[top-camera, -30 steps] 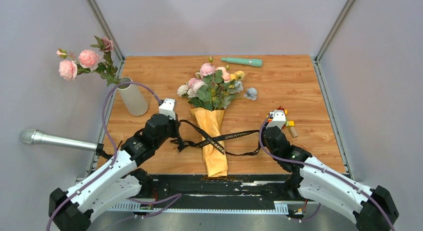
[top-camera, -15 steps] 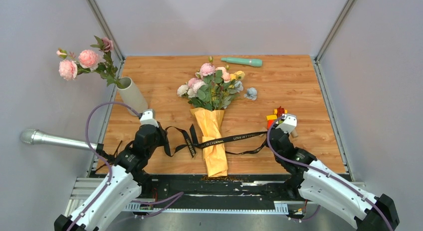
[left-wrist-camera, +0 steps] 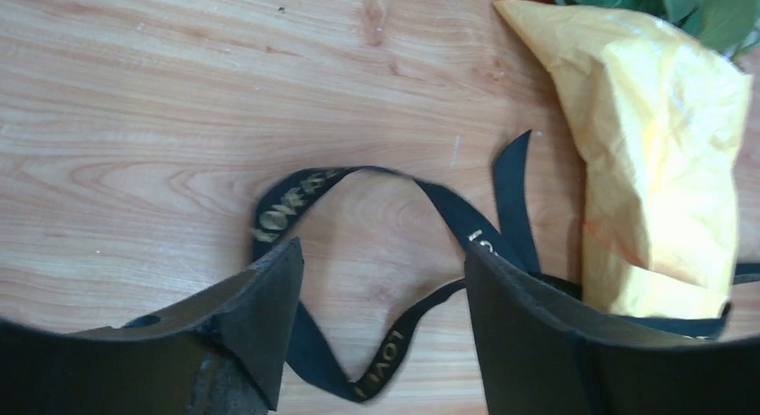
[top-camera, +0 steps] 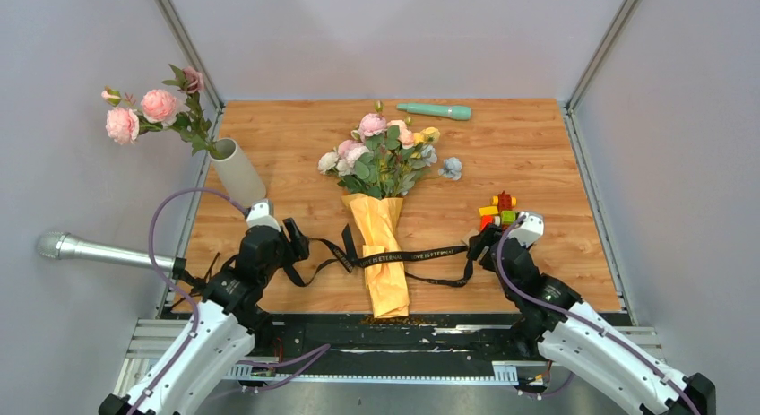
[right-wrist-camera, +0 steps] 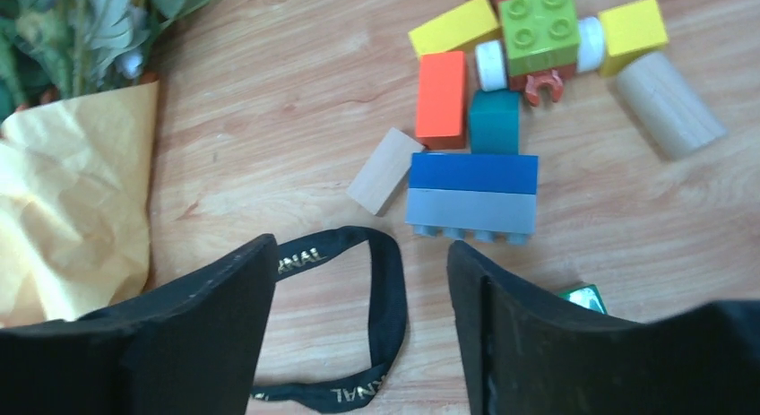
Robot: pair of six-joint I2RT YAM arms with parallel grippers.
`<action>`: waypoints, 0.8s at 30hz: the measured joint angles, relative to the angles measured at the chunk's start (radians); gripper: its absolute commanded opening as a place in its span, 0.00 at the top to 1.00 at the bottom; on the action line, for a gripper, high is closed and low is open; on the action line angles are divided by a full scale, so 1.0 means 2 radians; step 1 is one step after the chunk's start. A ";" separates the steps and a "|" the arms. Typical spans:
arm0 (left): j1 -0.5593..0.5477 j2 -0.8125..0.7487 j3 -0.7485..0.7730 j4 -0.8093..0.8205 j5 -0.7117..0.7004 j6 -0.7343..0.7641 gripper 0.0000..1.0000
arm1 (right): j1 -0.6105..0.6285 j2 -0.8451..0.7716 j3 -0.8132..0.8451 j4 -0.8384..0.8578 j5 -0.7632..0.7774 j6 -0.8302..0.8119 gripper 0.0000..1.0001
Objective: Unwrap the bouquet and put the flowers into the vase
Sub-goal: Untie the ribbon from the wrapping paper.
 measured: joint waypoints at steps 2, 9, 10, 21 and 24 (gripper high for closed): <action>0.000 0.022 0.027 -0.008 0.010 0.012 0.20 | -0.001 -0.017 0.002 -0.001 -0.017 -0.015 0.25; -0.006 0.096 0.073 0.013 0.083 0.036 0.17 | -0.001 0.010 0.014 0.047 -0.130 -0.078 0.21; -0.015 0.108 0.072 0.017 0.092 0.036 0.15 | 0.000 0.031 0.014 0.067 -0.159 -0.087 0.22; -0.167 0.190 0.018 0.109 0.104 0.007 0.13 | 0.148 0.250 0.059 0.193 -0.203 -0.089 0.24; -0.173 0.193 0.002 0.123 0.097 -0.004 0.12 | 0.189 0.297 0.085 0.223 -0.180 -0.076 0.24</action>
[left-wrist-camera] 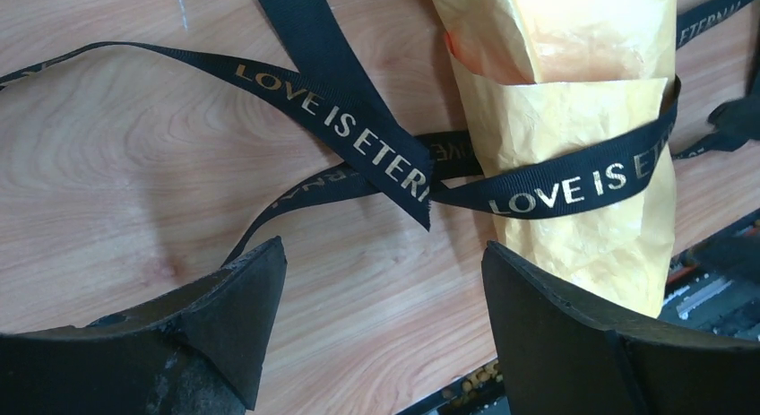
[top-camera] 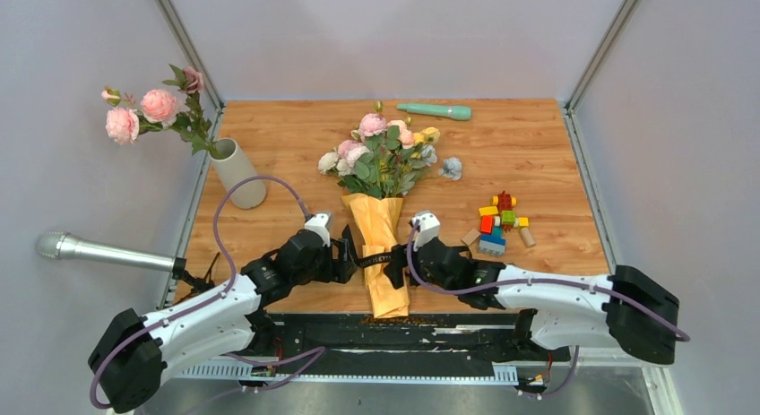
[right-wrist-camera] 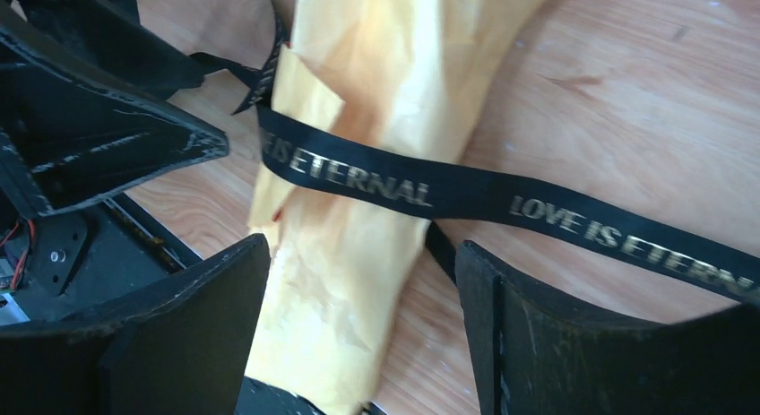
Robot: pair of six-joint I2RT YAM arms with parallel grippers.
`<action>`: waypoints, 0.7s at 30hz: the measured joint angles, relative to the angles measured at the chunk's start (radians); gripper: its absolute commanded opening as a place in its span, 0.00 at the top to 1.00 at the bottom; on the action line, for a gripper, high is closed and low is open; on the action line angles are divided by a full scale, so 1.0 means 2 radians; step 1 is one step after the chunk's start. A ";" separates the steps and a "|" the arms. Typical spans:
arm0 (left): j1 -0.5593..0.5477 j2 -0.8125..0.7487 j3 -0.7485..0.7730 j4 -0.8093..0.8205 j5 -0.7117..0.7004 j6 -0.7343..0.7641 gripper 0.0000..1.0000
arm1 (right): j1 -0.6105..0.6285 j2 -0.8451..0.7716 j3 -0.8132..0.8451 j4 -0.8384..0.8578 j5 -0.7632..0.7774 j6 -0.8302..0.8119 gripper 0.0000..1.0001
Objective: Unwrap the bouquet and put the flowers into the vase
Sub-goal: Untie the ribbon from the wrapping paper.
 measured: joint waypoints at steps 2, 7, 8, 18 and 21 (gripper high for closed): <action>-0.001 0.000 -0.008 0.011 -0.006 -0.006 0.12 | 0.023 0.036 0.017 0.014 0.018 0.008 0.24; -0.001 0.000 -0.023 0.027 -0.022 -0.011 0.12 | 0.057 0.103 0.059 0.016 0.057 0.023 0.24; -0.001 0.000 -0.025 0.027 -0.025 -0.011 0.11 | 0.060 0.113 0.068 0.015 0.064 0.024 0.24; -0.001 -0.009 -0.029 0.035 -0.061 -0.011 0.12 | 0.071 0.143 0.130 -0.026 0.122 0.027 0.24; -0.001 -0.011 -0.029 0.034 -0.068 -0.011 0.12 | 0.074 0.151 0.140 -0.037 0.132 0.025 0.25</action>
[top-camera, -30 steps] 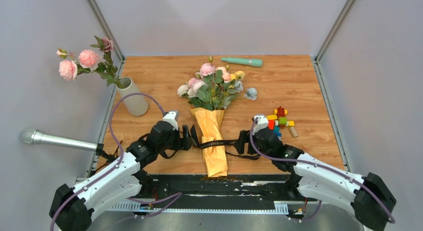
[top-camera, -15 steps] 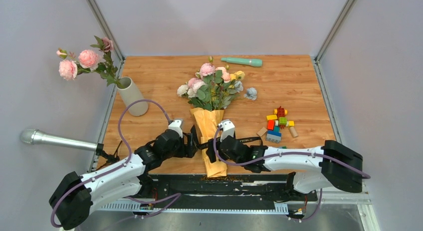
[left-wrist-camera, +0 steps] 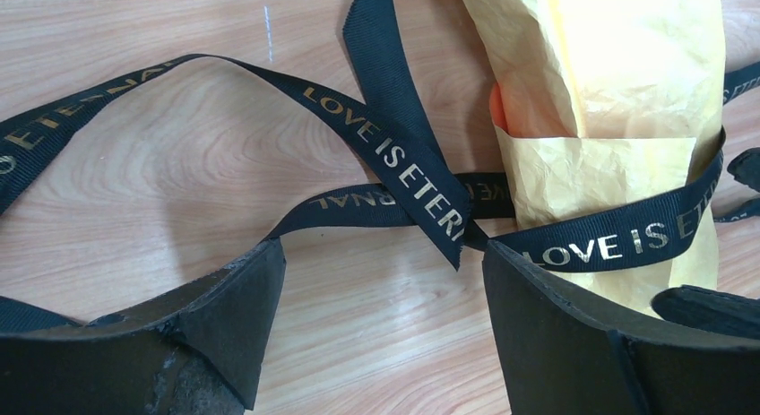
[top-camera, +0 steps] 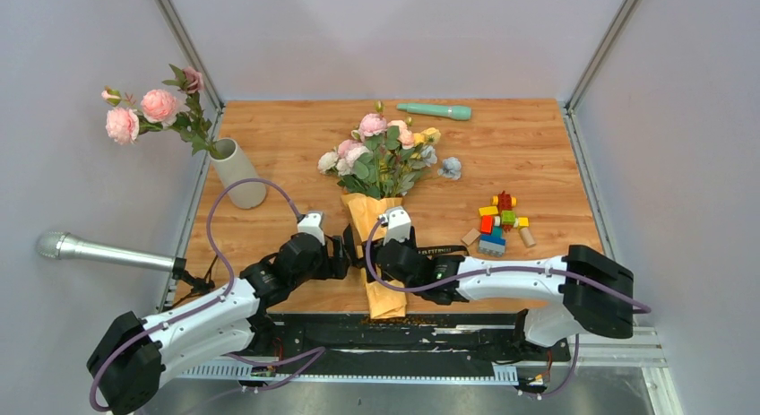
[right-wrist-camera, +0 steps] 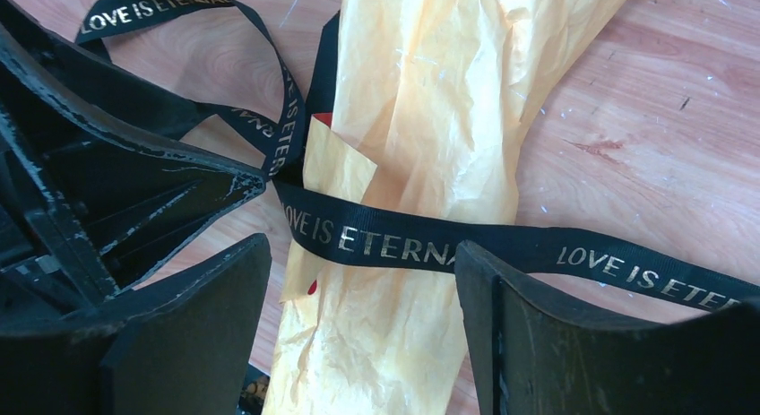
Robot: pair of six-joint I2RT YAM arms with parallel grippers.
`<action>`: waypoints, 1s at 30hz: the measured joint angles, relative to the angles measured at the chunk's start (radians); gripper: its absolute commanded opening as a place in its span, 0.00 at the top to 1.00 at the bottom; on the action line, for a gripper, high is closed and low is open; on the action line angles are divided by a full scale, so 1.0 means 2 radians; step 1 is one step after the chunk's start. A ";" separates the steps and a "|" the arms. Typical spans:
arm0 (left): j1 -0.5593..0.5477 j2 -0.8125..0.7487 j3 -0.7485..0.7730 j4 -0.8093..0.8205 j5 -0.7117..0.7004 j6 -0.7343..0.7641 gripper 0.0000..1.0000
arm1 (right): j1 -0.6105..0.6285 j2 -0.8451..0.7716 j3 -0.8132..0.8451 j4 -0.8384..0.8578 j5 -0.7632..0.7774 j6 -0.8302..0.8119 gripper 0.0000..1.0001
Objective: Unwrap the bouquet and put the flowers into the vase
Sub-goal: Untie the ribbon from the wrapping paper.
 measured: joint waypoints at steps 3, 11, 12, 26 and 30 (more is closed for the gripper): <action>0.000 -0.002 0.000 0.000 -0.008 0.000 0.15 | 0.002 0.017 0.013 -0.008 0.008 -0.004 0.29; 0.000 -0.001 0.000 0.000 -0.018 0.002 0.22 | 0.010 0.069 0.045 -0.031 0.029 -0.012 0.40; 0.000 -0.001 0.000 0.000 -0.019 0.002 0.23 | 0.010 0.074 0.049 -0.034 0.032 -0.012 0.40; 0.000 -0.020 -0.029 0.002 -0.021 -0.001 0.26 | 0.013 0.112 0.097 -0.070 0.068 -0.011 0.38; 0.000 -0.030 -0.033 0.000 -0.021 -0.002 0.27 | 0.013 0.114 0.097 -0.079 0.078 -0.009 0.40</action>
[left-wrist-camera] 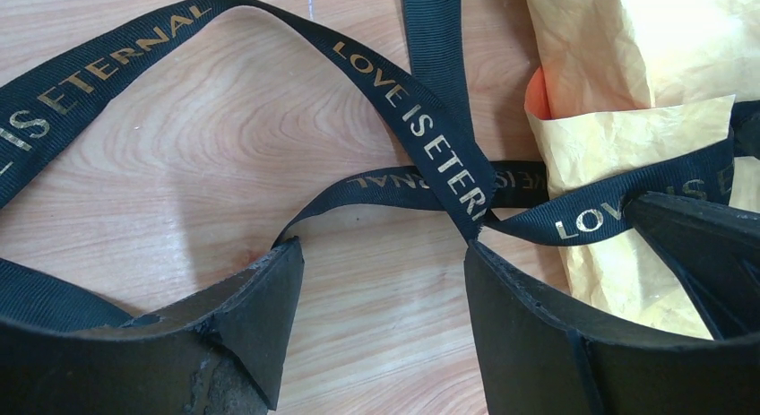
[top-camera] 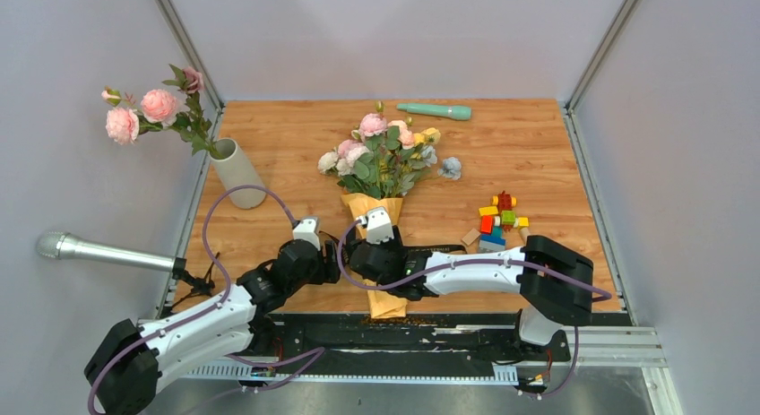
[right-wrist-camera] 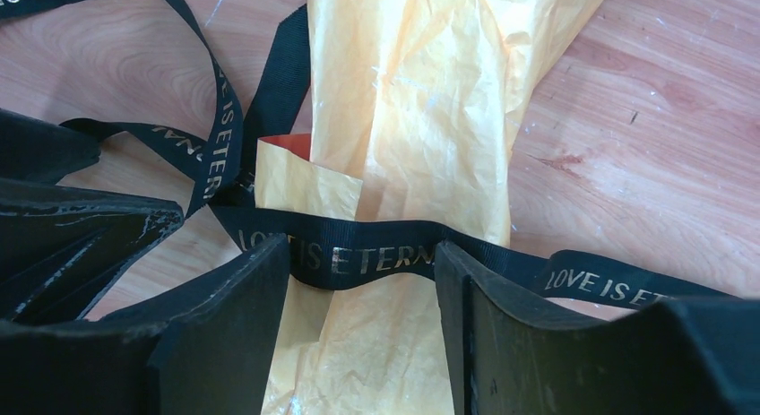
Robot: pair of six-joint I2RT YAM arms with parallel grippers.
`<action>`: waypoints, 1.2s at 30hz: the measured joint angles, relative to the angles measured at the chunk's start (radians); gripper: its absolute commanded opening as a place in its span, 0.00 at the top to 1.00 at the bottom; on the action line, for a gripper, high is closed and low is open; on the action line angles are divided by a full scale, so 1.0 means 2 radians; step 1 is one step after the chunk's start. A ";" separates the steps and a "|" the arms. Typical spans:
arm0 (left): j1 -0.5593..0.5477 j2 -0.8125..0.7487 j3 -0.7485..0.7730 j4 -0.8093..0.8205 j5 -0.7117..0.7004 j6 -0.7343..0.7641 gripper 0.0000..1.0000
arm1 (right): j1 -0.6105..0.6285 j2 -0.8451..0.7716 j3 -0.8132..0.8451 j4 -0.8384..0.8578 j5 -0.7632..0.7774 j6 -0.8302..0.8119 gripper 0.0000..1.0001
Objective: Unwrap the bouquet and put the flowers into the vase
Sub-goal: Untie the ribbon from the wrapping paper.
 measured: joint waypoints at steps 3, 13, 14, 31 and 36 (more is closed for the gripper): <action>0.000 -0.004 -0.001 0.000 0.000 -0.003 0.27 | 0.000 0.000 0.003 -0.004 0.006 0.001 0.41; 0.000 -0.008 -0.008 -0.002 -0.001 -0.006 0.27 | 0.000 0.007 0.019 -0.007 0.021 0.000 0.61; 0.000 -0.010 -0.008 -0.003 -0.001 -0.006 0.26 | 0.000 0.007 0.019 -0.007 0.022 0.001 0.66; 0.000 -0.023 -0.014 -0.006 -0.007 -0.007 0.24 | 0.000 -0.007 0.020 -0.007 0.039 -0.003 0.87; 0.000 -0.027 -0.015 -0.010 -0.012 -0.007 0.23 | 0.000 -0.033 0.018 -0.007 0.048 -0.006 1.00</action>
